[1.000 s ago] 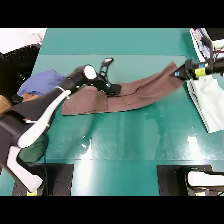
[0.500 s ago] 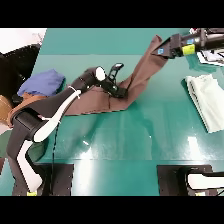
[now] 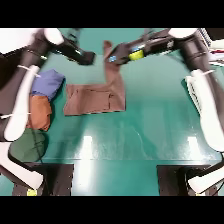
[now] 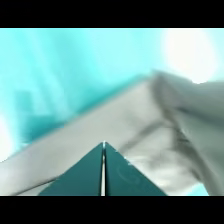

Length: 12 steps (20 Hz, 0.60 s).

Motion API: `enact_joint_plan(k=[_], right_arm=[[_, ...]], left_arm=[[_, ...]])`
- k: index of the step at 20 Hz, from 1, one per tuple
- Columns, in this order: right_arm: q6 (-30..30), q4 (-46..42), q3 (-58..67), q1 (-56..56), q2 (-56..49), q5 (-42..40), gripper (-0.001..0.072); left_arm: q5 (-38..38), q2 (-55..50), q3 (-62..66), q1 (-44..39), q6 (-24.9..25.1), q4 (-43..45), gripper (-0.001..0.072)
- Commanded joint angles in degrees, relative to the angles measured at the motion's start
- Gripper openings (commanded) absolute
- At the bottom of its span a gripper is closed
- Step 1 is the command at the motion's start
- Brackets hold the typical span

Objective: Fold the shirts.

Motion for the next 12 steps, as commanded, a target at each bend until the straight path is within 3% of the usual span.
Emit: enact_joint_plan(k=[1,2,3,4,7,9,12], right_arm=[[-4.09,0.87,1.22,9.99,-7.04,-13.70,0.0026],[-5.38,0.85,1.22,11.85,-9.07,-16.11,0.0157],[-5.60,0.70,1.22,12.94,-10.80,-16.96,0.0352],[-5.60,0.70,1.22,13.18,-11.80,-15.80,0.0383],[-5.57,0.20,1.20,9.94,-11.72,-7.65,0.0366],[-5.53,-1.46,1.05,5.81,-10.71,-1.86,0.0291],[-3.87,-6.97,-5.57,-1.53,-6.82,2.12,0.0280]], left_arm=[[-2.51,6.40,1.68,8.79,0.33,2.21,0.0026],[-2.71,7.63,1.68,10.71,0.33,2.21,0.0026],[-3.06,8.61,1.66,12.09,0.33,2.21,0.0026],[-3.72,9.33,1.68,13.25,0.31,2.21,0.0026],[-5.11,10.14,1.66,14.34,0.35,2.40,0.0026],[-5.62,10.14,1.66,14.16,0.33,2.14,0.0026],[-5.73,10.14,1.66,14.16,0.33,1.09,0.0026]])
